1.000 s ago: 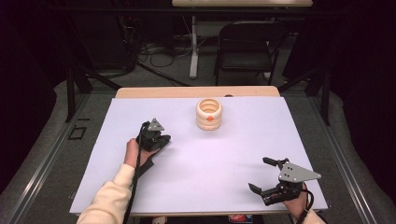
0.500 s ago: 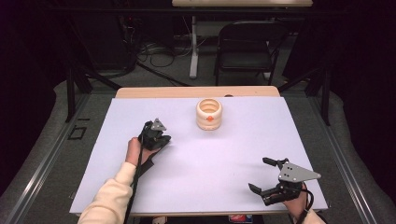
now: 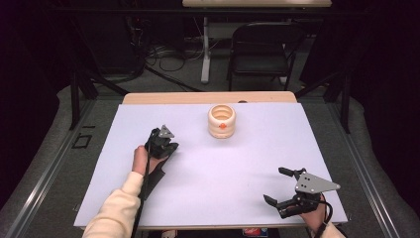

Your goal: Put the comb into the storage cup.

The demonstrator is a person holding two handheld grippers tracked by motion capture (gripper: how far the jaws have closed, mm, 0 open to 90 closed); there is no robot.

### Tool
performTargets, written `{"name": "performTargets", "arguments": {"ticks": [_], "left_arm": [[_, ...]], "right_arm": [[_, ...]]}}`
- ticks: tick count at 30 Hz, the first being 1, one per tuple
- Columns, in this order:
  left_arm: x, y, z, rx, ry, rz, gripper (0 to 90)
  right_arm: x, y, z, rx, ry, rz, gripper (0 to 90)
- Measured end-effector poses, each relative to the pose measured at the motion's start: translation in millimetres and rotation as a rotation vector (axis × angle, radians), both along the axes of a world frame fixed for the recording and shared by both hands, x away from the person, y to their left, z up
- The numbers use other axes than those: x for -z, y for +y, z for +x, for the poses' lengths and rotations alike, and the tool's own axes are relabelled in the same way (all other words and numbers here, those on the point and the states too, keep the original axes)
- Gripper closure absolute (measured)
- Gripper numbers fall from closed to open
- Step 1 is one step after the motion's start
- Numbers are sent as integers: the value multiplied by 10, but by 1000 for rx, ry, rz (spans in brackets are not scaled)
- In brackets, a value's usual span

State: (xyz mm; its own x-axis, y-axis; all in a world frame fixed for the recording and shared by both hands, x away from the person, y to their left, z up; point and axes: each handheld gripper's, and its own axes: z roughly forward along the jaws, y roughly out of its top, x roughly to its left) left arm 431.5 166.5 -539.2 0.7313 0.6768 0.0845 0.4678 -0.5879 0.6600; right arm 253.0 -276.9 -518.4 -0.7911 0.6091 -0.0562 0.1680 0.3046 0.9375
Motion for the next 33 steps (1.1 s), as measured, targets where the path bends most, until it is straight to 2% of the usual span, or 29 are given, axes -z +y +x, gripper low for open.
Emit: {"name": "performTargets", "arguments": {"ticks": [10,20,33], "left_arm": [[18,66,22,-43,-12,0,900],[31,112,31,-91,-30,18,900],[48,180,41,-136,-36,24,900]], "right_arm": [[-1,1,-1,1,1,-3,0],[-1,2,0,3,2,-6,0],[-1,2,1,4,1,-8,0]]}}
